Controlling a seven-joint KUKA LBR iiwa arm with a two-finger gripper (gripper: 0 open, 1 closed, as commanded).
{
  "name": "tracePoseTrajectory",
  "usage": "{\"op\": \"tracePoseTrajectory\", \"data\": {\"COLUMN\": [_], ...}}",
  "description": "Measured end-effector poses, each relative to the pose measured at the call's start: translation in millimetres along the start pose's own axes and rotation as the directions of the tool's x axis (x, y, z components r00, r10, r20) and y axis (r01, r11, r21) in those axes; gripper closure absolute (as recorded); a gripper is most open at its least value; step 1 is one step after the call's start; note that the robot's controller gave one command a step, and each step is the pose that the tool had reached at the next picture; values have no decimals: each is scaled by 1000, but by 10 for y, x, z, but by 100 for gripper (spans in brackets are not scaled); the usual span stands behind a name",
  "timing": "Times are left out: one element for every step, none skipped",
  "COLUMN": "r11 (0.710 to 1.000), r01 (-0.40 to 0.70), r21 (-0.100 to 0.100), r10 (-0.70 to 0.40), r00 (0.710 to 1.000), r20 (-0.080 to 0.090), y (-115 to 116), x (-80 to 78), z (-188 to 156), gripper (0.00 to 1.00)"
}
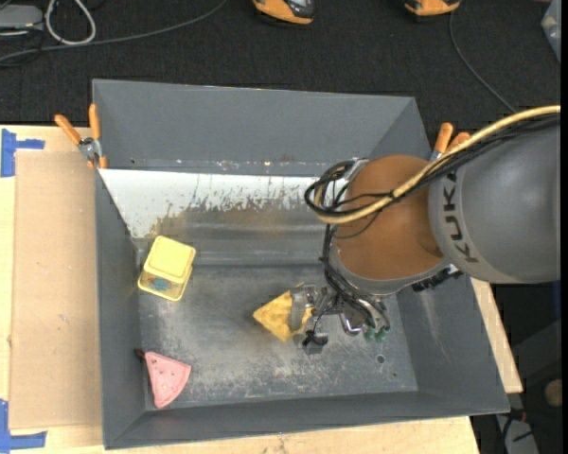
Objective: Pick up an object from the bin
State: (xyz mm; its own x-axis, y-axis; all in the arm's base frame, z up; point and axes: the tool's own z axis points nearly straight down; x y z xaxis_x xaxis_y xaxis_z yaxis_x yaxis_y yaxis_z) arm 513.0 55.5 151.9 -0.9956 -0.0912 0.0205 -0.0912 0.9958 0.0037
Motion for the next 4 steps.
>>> {"op": "tracePoseTrajectory", "data": {"r11": [999,998,988,998], "r01": [-43,-61,-152,60], "r21": [0,0,-1,-2], "r10": [43,61,152,-60], "r00": [999,998,988,998], "r20": [-4,-5,-2,-5], "y": [91,230,188,-158], "x": [7,202,-129,-225], "z": [144,479,612,748], "gripper": [100,100,100,100]}}
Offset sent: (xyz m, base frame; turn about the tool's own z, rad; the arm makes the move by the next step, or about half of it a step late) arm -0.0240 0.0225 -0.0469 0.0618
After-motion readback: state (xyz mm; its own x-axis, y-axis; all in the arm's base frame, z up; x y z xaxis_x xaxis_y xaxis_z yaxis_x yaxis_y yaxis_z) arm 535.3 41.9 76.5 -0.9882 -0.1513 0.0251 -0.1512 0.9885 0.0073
